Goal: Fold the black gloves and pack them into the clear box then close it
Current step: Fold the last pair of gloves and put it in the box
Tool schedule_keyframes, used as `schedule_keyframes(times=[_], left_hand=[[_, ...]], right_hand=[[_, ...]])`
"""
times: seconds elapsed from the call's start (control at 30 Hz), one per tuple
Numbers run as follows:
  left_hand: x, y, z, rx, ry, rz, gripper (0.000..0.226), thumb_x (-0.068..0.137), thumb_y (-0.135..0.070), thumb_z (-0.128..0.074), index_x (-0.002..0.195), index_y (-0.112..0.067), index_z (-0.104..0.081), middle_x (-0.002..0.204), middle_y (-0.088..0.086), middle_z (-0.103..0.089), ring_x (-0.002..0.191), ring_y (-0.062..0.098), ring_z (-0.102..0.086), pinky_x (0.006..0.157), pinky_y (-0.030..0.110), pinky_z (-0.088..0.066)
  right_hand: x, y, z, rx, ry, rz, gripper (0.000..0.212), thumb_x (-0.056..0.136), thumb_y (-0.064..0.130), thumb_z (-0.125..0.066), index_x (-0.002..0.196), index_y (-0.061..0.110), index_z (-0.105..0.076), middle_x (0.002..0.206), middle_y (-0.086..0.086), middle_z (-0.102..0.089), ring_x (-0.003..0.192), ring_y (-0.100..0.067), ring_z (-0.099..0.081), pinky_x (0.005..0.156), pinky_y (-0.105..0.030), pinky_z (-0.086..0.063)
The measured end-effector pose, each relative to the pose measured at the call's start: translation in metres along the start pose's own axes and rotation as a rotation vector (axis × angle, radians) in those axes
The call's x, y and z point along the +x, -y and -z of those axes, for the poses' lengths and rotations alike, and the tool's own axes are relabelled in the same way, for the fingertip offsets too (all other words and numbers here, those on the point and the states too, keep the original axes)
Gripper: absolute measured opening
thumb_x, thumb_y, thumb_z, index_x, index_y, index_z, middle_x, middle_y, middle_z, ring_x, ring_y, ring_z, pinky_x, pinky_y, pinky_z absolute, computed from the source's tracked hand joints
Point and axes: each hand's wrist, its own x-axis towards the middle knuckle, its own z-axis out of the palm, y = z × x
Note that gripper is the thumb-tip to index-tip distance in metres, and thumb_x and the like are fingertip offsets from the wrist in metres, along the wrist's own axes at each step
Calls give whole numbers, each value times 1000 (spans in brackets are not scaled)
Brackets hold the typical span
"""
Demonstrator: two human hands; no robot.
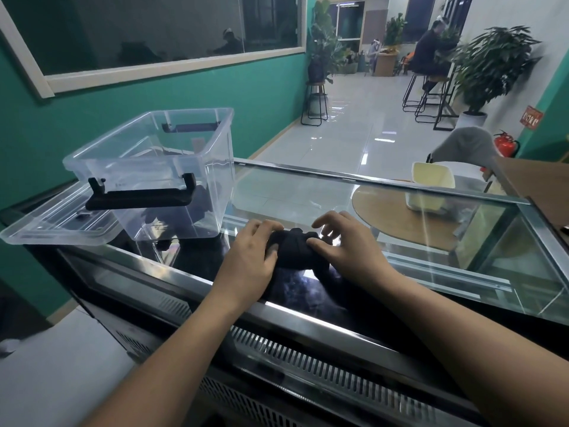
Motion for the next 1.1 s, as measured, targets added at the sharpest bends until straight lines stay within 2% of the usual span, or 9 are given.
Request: schedule_keyframes(times=[0.07, 0.13, 0.23, 0.3, 0.47, 0.67, 0.83, 0.97, 1.1], left_hand=[[-1, 0, 0, 50, -12, -49, 33, 104, -14, -61, 132, -31, -64, 128, -9, -53, 120, 14, -55, 103, 30, -51], [-3, -1, 0, 97, -25, -85, 33, 102, -14, -61, 131, -30, -67, 132, -12, -53, 125, 13, -52, 108, 31, -46], [-3, -5, 0, 157, -2, -111, 31, 99, -29, -63, 130, -31, -67, 132, -18, -57, 127, 9, -49, 111, 36, -40], [-2, -5, -1, 180, 25, -108, 35, 95, -41, -66, 129, -34, -65, 127, -21, -59, 125, 6, -48, 108, 35, -40], [0, -5, -4, 184, 33, -97, 37, 93, -44, -69, 129, -35, -62, 123, -23, -59, 120, 3, -51, 105, 32, -38], [-1, -6, -2, 161, 38, -89, 29, 97, -39, -65, 126, -33, -64, 120, -20, -61, 117, 6, -53, 106, 37, -42], [-2, -10, 2, 30, -14, -38, 20, 107, -32, -54, 123, -26, -64, 111, -13, -64, 109, 11, -58, 99, 40, -52], [-4, -9, 3, -17, -48, -33, 18, 110, -34, -51, 126, -29, -58, 111, -11, -63, 107, 15, -61, 92, 40, -54], [-1, 0, -2, 50, -102, -74, 18, 108, -27, -58, 124, -24, -67, 116, -11, -60, 109, 13, -60, 96, 32, -52]], right_hand=[[1, -2, -2, -31, -12, 53, 15, 91, 25, -81, 104, 27, -75, 102, 4, -63, 91, -10, -63, 77, -3, -42], [1, -2, -2, -80, -9, 129, 10, 93, 19, -80, 100, 25, -77, 103, 4, -63, 93, -15, -61, 80, -7, -44], [-1, -1, -5, -144, 3, 236, 9, 96, 16, -74, 99, 24, -76, 101, 4, -65, 91, -19, -59, 81, -36, -53], [-1, 1, -5, -131, 41, 244, 6, 97, 20, -71, 101, 24, -75, 102, 5, -65, 92, -18, -58, 82, -43, -54], [-3, 7, -1, -147, 116, 233, 24, 89, 46, -73, 106, 29, -70, 106, 8, -61, 100, -16, -57, 89, -37, -51], [-5, 8, 0, -142, 131, 230, 25, 83, 35, -71, 105, 26, -66, 103, 9, -61, 96, -16, -56, 88, -38, -50], [-6, 10, 3, -21, 119, 189, 19, 98, 33, -72, 115, 28, -66, 96, 16, -72, 87, -7, -64, 82, -26, -51], [-7, 9, 4, 21, 110, 99, 20, 102, 36, -70, 120, 30, -63, 85, 29, -65, 84, 5, -64, 72, -8, -43], [-4, 7, 1, 0, 36, 85, 23, 97, 37, -75, 115, 29, -63, 93, 19, -70, 82, -2, -64, 75, -18, -47]])
